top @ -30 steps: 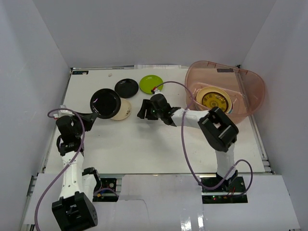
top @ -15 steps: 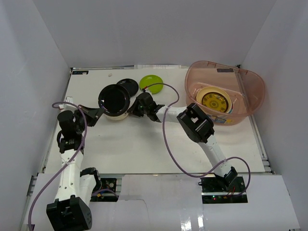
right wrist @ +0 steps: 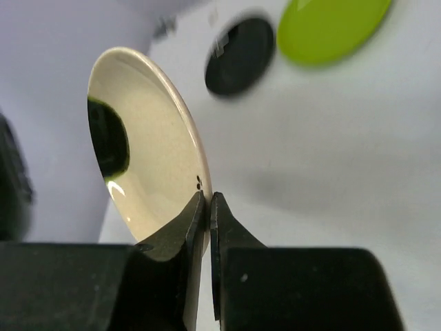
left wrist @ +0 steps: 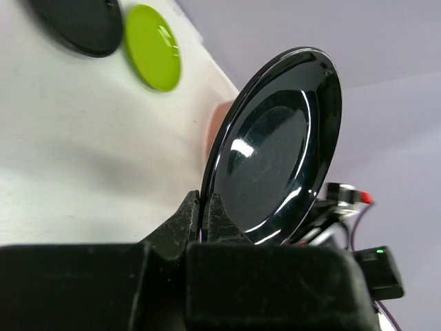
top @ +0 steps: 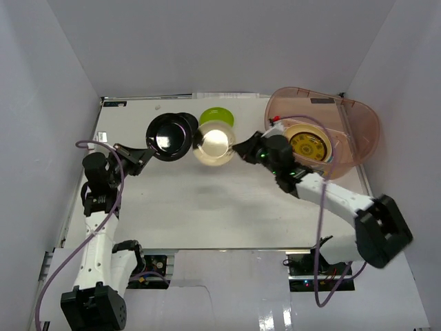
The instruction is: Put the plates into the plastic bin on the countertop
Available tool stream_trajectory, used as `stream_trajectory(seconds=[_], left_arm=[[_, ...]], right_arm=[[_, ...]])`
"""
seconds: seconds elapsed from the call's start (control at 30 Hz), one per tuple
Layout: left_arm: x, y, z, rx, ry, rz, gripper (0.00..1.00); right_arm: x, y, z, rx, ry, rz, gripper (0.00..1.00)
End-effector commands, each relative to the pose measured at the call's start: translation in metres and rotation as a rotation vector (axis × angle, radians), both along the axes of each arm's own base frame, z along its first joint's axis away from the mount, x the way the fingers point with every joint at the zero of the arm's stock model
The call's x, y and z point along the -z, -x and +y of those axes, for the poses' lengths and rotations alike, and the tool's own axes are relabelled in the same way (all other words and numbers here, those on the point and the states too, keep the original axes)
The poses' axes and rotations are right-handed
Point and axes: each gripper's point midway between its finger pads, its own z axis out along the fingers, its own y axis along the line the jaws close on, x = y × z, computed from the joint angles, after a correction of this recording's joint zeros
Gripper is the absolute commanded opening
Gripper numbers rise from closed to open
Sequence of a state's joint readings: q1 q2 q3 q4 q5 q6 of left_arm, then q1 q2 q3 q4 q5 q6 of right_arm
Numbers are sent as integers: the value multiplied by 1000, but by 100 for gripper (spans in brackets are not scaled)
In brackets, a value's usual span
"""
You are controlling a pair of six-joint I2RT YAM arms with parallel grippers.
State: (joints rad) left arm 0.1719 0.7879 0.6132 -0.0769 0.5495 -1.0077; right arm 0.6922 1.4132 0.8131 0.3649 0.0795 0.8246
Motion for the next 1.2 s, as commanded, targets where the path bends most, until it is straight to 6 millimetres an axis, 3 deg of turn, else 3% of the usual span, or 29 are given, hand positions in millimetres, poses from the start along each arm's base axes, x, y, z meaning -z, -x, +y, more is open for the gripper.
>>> stream_trajectory(seconds=[0.0, 0.07, 0.1, 0.13, 0.17, 0.2, 0.23, 0.3, 0.33, 0.37, 0.4, 0.43, 0.47, 0.5, 0.57, 0.6, 0.67, 0.7, 0.73, 0.77, 0.8, 0.83, 0.93, 0.97, 1.0, 1.03, 1.07, 1.13, 1.17], left_arm=[[-57, 1, -38, 86, -4, -141, 0], [-76, -5, -57, 69, -28, -179, 0], [-81, 1, -85, 138, -29, -185, 0], [-72, -8, -99, 153, -52, -154, 0], [-89, -16, -108, 132, -62, -183, 0], [-91, -8, -138, 200, -70, -184, 0], [-77, -20, -157, 214, -105, -144, 0], [-99, -21, -197, 248, -151, -195, 0], [-99, -24, -211, 260, -174, -195, 0], [-76, -37, -232, 283, -228, -156, 0], [-93, -38, -249, 301, -222, -183, 0], [-92, -41, -261, 315, -230, -179, 0], [-70, -50, -281, 341, -259, -141, 0], [-83, -54, -291, 344, -251, -163, 0], [-78, -63, -309, 357, -263, -151, 0], [-74, -70, -326, 372, -270, -146, 0], [-71, -78, -342, 379, -279, -141, 0], [-50, -85, -354, 391, -307, -106, 0], [-66, -90, -362, 387, -288, -133, 0], [-65, -94, -369, 388, -291, -132, 0], [-42, -100, -380, 399, -316, -98, 0], [-55, -104, -389, 398, -300, -124, 0], [-23, -112, -416, 428, -335, -85, 0], [-42, -115, -425, 430, -312, -123, 0], [-35, -114, -432, 442, -330, -111, 0], [-11, -120, -442, 453, -360, -89, 0], [-27, -122, -450, 447, -341, -120, 0], [-2, -126, -460, 460, -367, -94, 0], [-6, -126, -465, 470, -354, -105, 0]], right_arm=[[-64, -25, -111, 240, 41, -190, 8], [-74, -30, -161, 340, 91, -221, 8], [-75, -31, -186, 395, 121, -221, 8], [-78, -34, -229, 503, 164, -210, 8], [-76, -34, -246, 541, 190, -207, 8], [-73, -36, -263, 570, 224, -203, 8], [-66, -39, -283, 599, 238, -177, 8], [-46, -45, -311, 644, 261, -115, 8], [-40, -46, -319, 659, 265, -97, 8], [-33, -48, -325, 666, 267, -76, 8], [-20, -52, -333, 679, 270, -37, 8], [-18, -53, -335, 655, 228, -19, 8], [-16, -55, -335, 646, 209, -8, 8], [-10, -56, -340, 655, 195, 13, 8], [-7, -58, -344, 685, 165, 27, 18], [-6, -58, -349, 704, 156, 36, 40], [-10, -57, -349, 703, 121, 36, 62], [-20, -55, -349, 700, 105, 17, 79], [-25, -53, -351, 707, 94, 7, 83], [-34, -49, -353, 719, 77, -10, 86], [-52, -43, -357, 739, 63, -54, 86], [-59, -37, -356, 748, 49, -63, 85], [-90, -16, -349, 763, -7, -147, 75], [-98, -11, -346, 758, -25, -169, 70], [-111, -4, -339, 738, -51, -204, 63], [-117, 0, -335, 729, -56, -209, 62], [-123, 4, -333, 723, -59, -218, 61], [-135, 11, -319, 654, -63, -232, 61], [-138, 12, -315, 630, -62, -242, 61]])
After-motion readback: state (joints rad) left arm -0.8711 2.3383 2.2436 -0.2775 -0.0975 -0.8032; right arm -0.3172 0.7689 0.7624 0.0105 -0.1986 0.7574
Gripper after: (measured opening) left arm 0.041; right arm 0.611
